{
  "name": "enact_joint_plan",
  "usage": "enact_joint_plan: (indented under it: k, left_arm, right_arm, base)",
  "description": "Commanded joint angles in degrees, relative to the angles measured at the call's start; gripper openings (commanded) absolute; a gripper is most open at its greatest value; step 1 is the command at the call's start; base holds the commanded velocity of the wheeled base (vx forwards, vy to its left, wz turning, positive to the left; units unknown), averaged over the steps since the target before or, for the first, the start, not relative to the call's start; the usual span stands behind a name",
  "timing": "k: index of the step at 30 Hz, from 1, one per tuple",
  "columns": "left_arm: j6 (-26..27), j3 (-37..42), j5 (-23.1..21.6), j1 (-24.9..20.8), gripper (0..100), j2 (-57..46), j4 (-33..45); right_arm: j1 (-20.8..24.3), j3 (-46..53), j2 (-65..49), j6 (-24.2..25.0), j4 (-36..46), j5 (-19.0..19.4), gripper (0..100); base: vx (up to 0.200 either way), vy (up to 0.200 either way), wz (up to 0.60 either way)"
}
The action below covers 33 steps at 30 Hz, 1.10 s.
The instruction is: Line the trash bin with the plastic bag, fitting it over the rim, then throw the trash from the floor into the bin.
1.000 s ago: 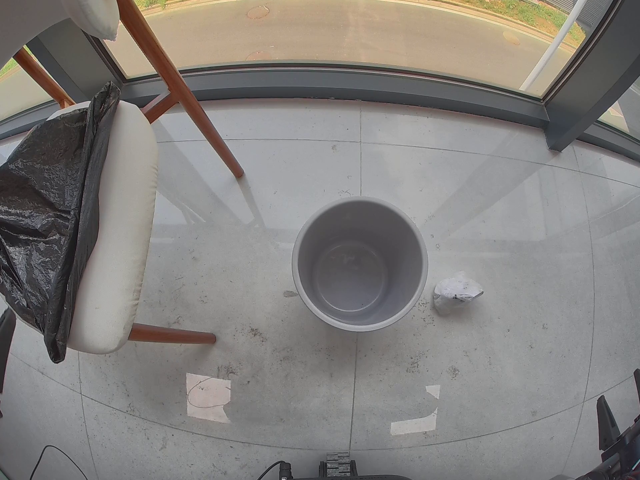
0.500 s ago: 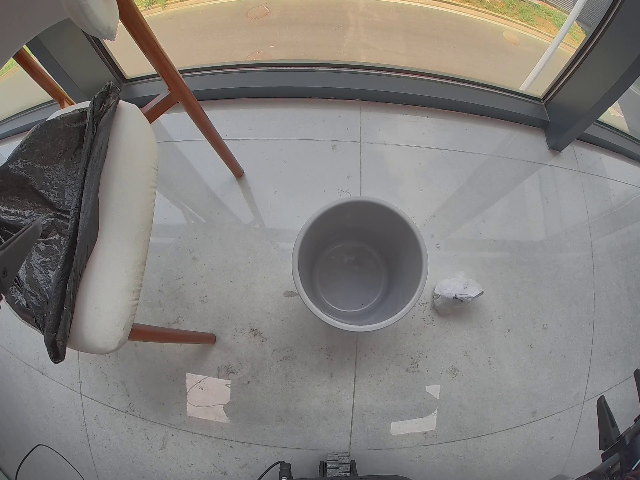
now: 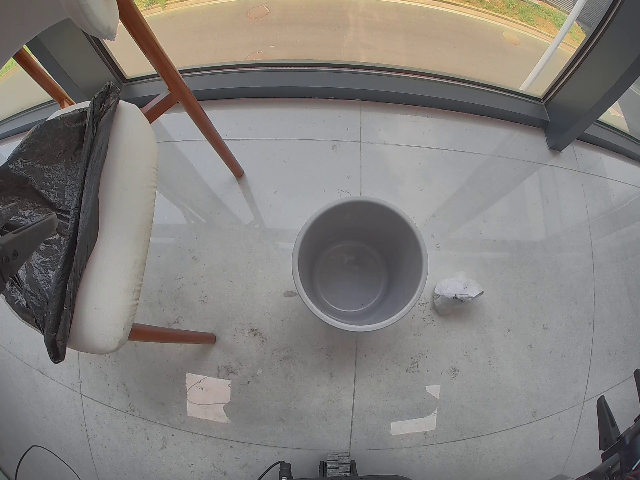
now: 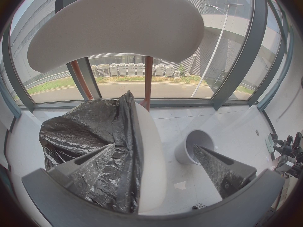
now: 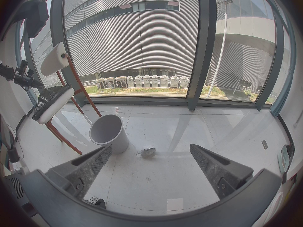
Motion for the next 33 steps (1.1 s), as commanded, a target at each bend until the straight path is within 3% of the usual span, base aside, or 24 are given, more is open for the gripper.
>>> enact_joint_plan:
  k: [1, 12, 18, 22, 26, 33]
  left_arm:
    - [3.82, -2.16, -4.84, 8.93, 100, 4.56, 0.24]
    - [6.02, -0.32, -4.66, 9.55, 100, 6.49, 0.06]
    - [6.46, 1.88, -4.66, 13.24, 100, 9.74, -5.74]
    - [6.55, 2.05, -4.4, 13.15, 100, 11.76, -8.9]
    - [8.66, 2.85, -4.66, 12.45, 100, 13.7, -10.57]
    - [9.8, 2.76, -1.5, 6.56, 100, 19.94, -18.92]
  right_arm:
    - [0.05, 0.99, -0.57, -0.01, -0.04, 0.02, 100]
    - [0.05, 0.99, -0.57, -0.01, 0.04, 0.02, 100]
    - [0.05, 0.99, -0.57, -0.01, 0.04, 0.02, 100]
    - [0.05, 0.99, -0.57, -0.01, 0.04, 0.02, 100]
    - [0.05, 0.99, -0.57, -0.01, 0.04, 0.02, 100]
    - [0.05, 0.99, -0.57, -0.01, 0.04, 0.02, 100]
  base:
    - [0.0, 0.0, 0.0]
    - [0.0, 0.0, 0.0]
    - [0.0, 0.0, 0.0]
    - [0.0, 0.0, 0.0]
    - [0.0, 0.0, 0.0]
    - [0.0, 0.0, 0.0]
